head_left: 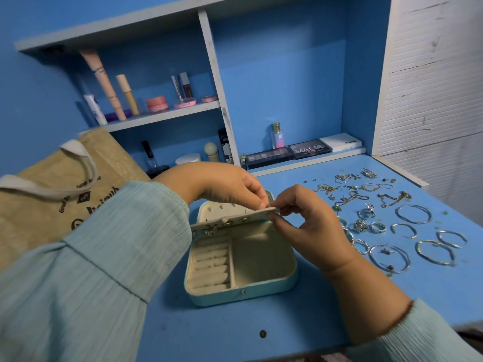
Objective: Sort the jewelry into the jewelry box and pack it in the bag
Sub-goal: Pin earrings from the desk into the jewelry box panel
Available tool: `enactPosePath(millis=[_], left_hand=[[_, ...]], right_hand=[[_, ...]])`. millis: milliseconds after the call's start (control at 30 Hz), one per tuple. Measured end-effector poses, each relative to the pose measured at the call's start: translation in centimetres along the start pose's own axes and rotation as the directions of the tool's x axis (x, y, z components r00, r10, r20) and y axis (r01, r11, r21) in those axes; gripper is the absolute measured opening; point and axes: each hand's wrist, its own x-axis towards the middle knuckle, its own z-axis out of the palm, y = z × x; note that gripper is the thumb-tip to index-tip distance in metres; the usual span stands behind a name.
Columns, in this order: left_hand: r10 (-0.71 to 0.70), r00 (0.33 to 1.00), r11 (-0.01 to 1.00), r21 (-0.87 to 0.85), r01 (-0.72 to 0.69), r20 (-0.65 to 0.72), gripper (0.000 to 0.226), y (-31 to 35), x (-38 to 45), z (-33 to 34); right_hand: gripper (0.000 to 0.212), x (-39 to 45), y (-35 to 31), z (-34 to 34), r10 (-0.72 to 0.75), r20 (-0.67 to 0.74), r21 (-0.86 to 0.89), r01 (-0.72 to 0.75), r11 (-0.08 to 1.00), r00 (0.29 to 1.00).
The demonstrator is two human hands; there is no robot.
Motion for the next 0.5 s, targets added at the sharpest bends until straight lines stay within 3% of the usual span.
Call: enactPosePath(millis=[300,500], left_hand=[[-0.028,0.999,0.999,0.046,0.029,-0.018,0.011,0.31,-0.09,0.13],[-0.06,0.998,0.995,0.078,0.061,-0.014,0.027,0.56,0.04,0.09]], right_hand=[[0.019,-0.02,0.1,0.11,0.007,-0.006,-0.001,-0.007,1.0,1.0],[0.021,0.0,0.08,0.15,0.0,-0.017,-0.001,0.0,1.0,1.0]])
